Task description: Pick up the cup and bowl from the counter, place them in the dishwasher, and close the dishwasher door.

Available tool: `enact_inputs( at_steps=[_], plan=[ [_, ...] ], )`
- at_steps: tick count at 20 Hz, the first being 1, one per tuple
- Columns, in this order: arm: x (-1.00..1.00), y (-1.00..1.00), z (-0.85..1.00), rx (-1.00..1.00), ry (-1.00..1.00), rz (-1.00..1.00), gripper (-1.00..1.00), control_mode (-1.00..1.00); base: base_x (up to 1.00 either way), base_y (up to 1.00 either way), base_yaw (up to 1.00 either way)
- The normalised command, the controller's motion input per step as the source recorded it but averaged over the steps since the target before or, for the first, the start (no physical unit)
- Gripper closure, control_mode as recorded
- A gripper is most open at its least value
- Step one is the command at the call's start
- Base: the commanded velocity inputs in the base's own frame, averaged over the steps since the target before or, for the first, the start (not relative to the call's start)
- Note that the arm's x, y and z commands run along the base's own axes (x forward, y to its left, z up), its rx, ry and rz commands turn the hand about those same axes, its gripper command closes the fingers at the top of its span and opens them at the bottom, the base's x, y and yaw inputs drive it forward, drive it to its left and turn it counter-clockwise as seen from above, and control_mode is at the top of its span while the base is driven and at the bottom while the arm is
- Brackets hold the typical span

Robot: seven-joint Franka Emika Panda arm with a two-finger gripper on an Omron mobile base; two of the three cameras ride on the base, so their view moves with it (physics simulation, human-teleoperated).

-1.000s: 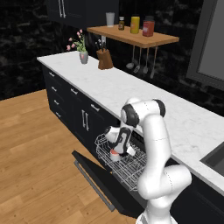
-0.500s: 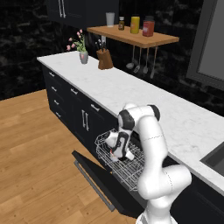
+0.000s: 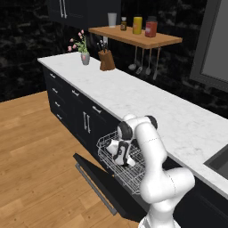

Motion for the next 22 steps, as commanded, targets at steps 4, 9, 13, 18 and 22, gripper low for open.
enact_inputs(
  at_steps=[4,9,13,18,22],
  plan=[
    [0.05,0.00,-0.36,-0.02,-0.11,-0.01,-1.00,-1.00,0.00,0.00,0.00],
    [-0.41,0.00,0.06,0.00,-0.20,0.00,-1.00,-1.00,0.00,0.00,0.00],
    [-1.00,0.00,0.47,0.00,-0.24,0.00,-1.00,-1.00,0.00,0.00,0.00],
    [-1.00,0.01,0.60,0.00,-0.28,0.00,-1.00,-1.00,0.00,0.00,0.00],
    [-1.00,0.37,0.37,0.00,-0.26,-0.03,-1.00,-1.00,0.00,0.00,0.00]
  ],
)
